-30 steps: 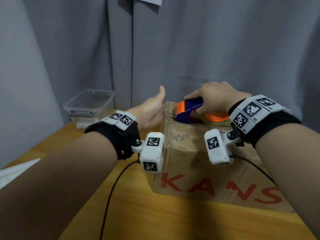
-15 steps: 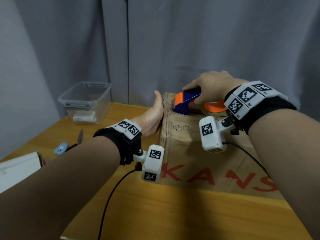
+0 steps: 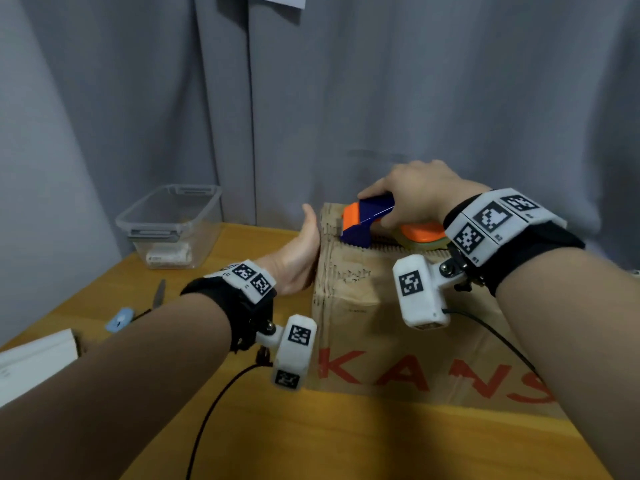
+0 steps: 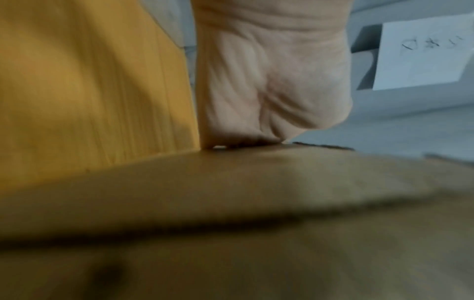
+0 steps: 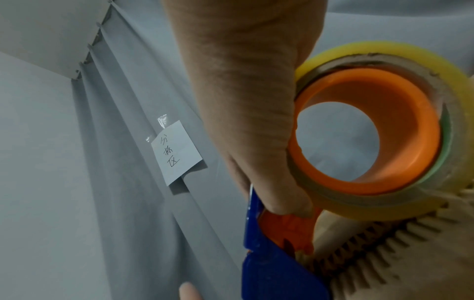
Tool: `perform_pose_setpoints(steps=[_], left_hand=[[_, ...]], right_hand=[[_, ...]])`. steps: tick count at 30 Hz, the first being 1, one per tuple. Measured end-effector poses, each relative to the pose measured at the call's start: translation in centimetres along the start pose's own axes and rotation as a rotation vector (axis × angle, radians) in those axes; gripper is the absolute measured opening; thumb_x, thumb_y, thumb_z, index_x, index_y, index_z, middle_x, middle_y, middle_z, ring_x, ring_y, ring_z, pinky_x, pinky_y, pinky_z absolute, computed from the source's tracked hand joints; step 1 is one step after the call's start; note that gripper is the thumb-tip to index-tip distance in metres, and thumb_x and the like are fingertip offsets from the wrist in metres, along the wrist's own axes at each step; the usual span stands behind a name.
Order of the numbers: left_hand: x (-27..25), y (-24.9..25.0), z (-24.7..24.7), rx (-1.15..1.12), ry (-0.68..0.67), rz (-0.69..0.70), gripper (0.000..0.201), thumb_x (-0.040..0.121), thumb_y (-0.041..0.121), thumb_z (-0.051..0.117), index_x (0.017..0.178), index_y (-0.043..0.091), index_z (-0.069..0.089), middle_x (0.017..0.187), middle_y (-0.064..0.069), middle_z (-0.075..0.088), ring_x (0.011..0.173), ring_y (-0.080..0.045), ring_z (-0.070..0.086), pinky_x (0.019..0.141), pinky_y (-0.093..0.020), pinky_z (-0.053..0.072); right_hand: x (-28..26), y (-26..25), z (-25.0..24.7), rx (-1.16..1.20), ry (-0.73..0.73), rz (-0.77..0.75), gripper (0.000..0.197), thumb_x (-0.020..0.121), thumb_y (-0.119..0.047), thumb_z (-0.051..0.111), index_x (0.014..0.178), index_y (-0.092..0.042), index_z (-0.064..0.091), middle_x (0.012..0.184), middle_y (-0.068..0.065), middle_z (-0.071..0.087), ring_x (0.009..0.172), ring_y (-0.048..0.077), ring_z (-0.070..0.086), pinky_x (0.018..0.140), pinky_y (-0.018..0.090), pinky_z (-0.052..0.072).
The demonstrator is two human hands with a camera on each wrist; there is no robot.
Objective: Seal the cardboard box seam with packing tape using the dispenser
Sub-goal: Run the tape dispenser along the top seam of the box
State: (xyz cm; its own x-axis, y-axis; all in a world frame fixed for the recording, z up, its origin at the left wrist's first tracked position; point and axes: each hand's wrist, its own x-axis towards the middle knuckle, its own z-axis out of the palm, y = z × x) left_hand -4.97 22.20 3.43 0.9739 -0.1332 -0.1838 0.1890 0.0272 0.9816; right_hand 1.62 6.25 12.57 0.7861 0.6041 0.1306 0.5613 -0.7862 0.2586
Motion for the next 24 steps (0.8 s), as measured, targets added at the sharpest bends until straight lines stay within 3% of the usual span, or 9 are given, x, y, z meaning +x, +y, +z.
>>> perform_pose_setpoints(steps=[2, 4, 5, 7, 9, 11, 14, 19, 24], left_hand=[[0.1, -0.2, -1.0, 0.297, -0.024, -0.03, 0.086, 0.087, 0.067, -0.009, 0.147, 0.018, 0.028, 0.145, -0.004, 0.043, 0.136, -0.022, 0.036, 0.115, -0.035, 0.022], [0.2, 0.7, -2.0, 0.508, 0.118, -0.061, 0.082, 0.09, 0.066, 0.0, 0.15, 0.012, 0.016, 0.157, -0.008, 0.018, 0.145, -0.024, 0.017, 0.116, -0.036, 0.014], [0.2, 1.3, -2.2, 0.585, 0.125, -0.038, 0.081, 0.089, 0.068, 0.006, 0.152, 0.016, 0.005, 0.16, -0.004, 0.006, 0.146, -0.021, 0.009, 0.117, -0.037, 0.011], [0.2, 2.2, -2.2, 0.734, 0.011, 0.026, 0.079, 0.089, 0.067, 0.03, 0.151, 0.031, -0.002, 0.159, 0.005, -0.007, 0.147, -0.016, -0.001, 0.117, -0.038, 0.007], [1.0, 2.5, -2.6, 0.881, -0.087, 0.026, 0.086, 0.084, 0.062, 0.051, 0.149, 0.04, 0.0, 0.159, 0.005, -0.014, 0.146, -0.017, -0.006, 0.118, -0.043, 0.003], [1.5, 3.0, -2.8, 0.988, -0.113, -0.023, 0.089, 0.082, 0.063, 0.054, 0.148, 0.043, -0.002, 0.158, 0.004, -0.017, 0.146, -0.02, -0.01, 0.117, -0.047, 0.0], [2.0, 3.9, -3.1, 1.107, -0.093, -0.095, 0.087, 0.082, 0.065, 0.05, 0.147, 0.045, -0.003, 0.158, 0.0, -0.017, 0.145, -0.025, -0.016, 0.115, -0.049, -0.005], [2.8, 4.0, -3.9, 1.163, -0.104, -0.148, 0.089, 0.08, 0.068, 0.049, 0.147, 0.045, -0.004, 0.159, -0.001, -0.015, 0.146, -0.024, -0.012, 0.115, -0.048, -0.003], [2.7, 5.5, -4.6, 1.382, -0.083, -0.253, 0.085, 0.08, 0.072, 0.04, 0.145, 0.047, -0.008, 0.159, 0.003, -0.013, 0.146, -0.025, -0.012, 0.115, -0.052, -0.003]], right_hand=[[0.0, 0.0, -0.1, 0.012, -0.004, 0.002, 0.056, 0.077, -0.052, 0.065, 0.13, -0.05, 0.047, 0.123, -0.01, 0.058, 0.112, 0.021, 0.052, 0.079, 0.033, 0.032], [0.0, -0.1, -0.3, 0.013, -0.014, -0.004, 0.057, 0.076, -0.052, 0.065, 0.13, -0.05, 0.047, 0.123, -0.01, 0.058, 0.112, 0.021, 0.052, 0.079, 0.033, 0.032], [0.0, -0.1, -0.3, 0.007, -0.014, -0.007, 0.057, 0.076, -0.052, 0.065, 0.13, -0.05, 0.047, 0.123, -0.009, 0.058, 0.112, 0.022, 0.052, 0.079, 0.033, 0.032], [-0.1, 0.0, -0.4, -0.018, -0.016, -0.02, 0.056, 0.078, -0.053, 0.063, 0.13, -0.05, 0.046, 0.12, -0.009, 0.059, 0.11, 0.022, 0.052, 0.079, 0.034, 0.031], [-0.1, 0.2, -0.7, -0.066, -0.056, -0.041, 0.059, 0.079, -0.059, 0.06, 0.134, -0.049, 0.04, 0.111, -0.009, 0.055, 0.111, 0.023, 0.051, 0.08, 0.036, 0.032], [-0.2, 0.5, -1.2, -0.112, -0.111, -0.064, 0.071, 0.076, -0.068, 0.059, 0.139, -0.048, 0.033, 0.102, -0.009, 0.047, 0.111, 0.023, 0.05, 0.081, 0.036, 0.035], [-0.2, 0.9, -1.6, -0.139, -0.12, -0.081, 0.08, 0.073, -0.067, 0.063, 0.143, -0.045, 0.029, 0.097, -0.011, 0.039, 0.106, 0.019, 0.051, 0.075, 0.031, 0.037], [0.2, 0.8, -0.8, -0.083, -0.037, -0.099, 0.076, 0.073, -0.059, 0.07, 0.14, -0.044, 0.038, 0.119, -0.007, 0.057, 0.108, 0.019, 0.054, 0.073, 0.029, 0.034], [1.4, 0.3, -0.5, -0.006, 0.013, -0.111, 0.067, 0.071, -0.056, 0.073, 0.132, -0.041, 0.05, 0.117, -0.01, 0.063, 0.107, 0.018, 0.055, 0.078, 0.032, 0.045]])
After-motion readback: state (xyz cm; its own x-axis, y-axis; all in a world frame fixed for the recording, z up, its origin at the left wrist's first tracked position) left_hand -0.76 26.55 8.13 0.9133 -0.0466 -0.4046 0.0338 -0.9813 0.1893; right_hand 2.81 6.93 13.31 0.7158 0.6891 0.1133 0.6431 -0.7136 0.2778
